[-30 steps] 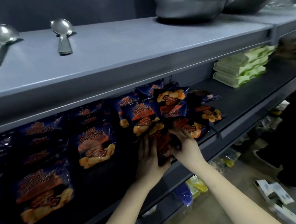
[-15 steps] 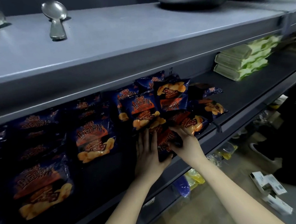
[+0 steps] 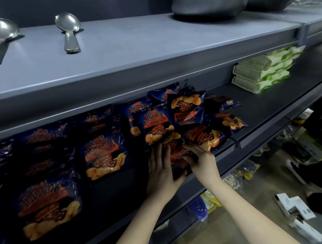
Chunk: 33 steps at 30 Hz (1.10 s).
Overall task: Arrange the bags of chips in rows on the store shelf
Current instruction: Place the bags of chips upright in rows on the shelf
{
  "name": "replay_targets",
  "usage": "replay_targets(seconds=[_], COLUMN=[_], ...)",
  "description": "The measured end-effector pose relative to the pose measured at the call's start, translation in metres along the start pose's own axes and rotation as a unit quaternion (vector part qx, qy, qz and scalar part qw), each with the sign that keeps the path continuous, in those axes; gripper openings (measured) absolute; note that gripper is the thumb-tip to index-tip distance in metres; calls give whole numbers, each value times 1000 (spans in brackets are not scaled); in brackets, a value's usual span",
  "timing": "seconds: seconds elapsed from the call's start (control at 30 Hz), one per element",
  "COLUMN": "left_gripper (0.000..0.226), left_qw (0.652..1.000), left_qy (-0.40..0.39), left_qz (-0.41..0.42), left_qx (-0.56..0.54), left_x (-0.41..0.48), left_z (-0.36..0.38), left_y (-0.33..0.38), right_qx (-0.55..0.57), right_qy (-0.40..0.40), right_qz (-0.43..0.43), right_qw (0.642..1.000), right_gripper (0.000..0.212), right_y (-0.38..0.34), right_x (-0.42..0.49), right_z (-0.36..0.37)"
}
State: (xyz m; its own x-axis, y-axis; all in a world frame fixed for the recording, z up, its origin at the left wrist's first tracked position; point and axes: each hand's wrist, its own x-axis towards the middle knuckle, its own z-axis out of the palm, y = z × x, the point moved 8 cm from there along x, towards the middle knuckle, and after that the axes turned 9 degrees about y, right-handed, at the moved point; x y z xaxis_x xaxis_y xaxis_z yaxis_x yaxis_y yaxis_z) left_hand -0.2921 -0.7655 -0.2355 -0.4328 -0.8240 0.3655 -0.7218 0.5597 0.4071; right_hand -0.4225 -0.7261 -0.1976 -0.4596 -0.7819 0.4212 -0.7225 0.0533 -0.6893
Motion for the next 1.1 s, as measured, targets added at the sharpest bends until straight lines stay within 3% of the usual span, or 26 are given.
replay_targets(seconds=[0.27,0.47,0.6,0.7,0.77,0.93,1.1], left_gripper=[97,96,97,96,94,78,59], left_qw=[996,993,993,968,952,941,928], left_qy=[-10,27,-70,-224,-282,-314,-284], left_qz=[-55,1,55,2,-2,12,-55], left_qx=[-66,-112,-74,-111,-119,-122,-235], left_x=[2,26,45,46,43,31,22], left_z=[-12,-62,-90,-93,-94,-100,-101], left_y=[-6,-3,7,1,-3,-11,-24], right_qx=[22,51,58,72,88,139,175], right_qy=[17,-35,-118,-159,-176,-231,-222], right_qz=[-49,-100,-149,-200,-255,-339,-345], right_qw=[998,993,980,964,947,901,895], right_gripper=[30,27,27,25,20,15,21], right_y=[-11,-28,-49,-75,-98,-145,-153], right_x=[10,22,37,41,36,14,19], right_z=[-11,-15,-13,-12,-14,-17,-12])
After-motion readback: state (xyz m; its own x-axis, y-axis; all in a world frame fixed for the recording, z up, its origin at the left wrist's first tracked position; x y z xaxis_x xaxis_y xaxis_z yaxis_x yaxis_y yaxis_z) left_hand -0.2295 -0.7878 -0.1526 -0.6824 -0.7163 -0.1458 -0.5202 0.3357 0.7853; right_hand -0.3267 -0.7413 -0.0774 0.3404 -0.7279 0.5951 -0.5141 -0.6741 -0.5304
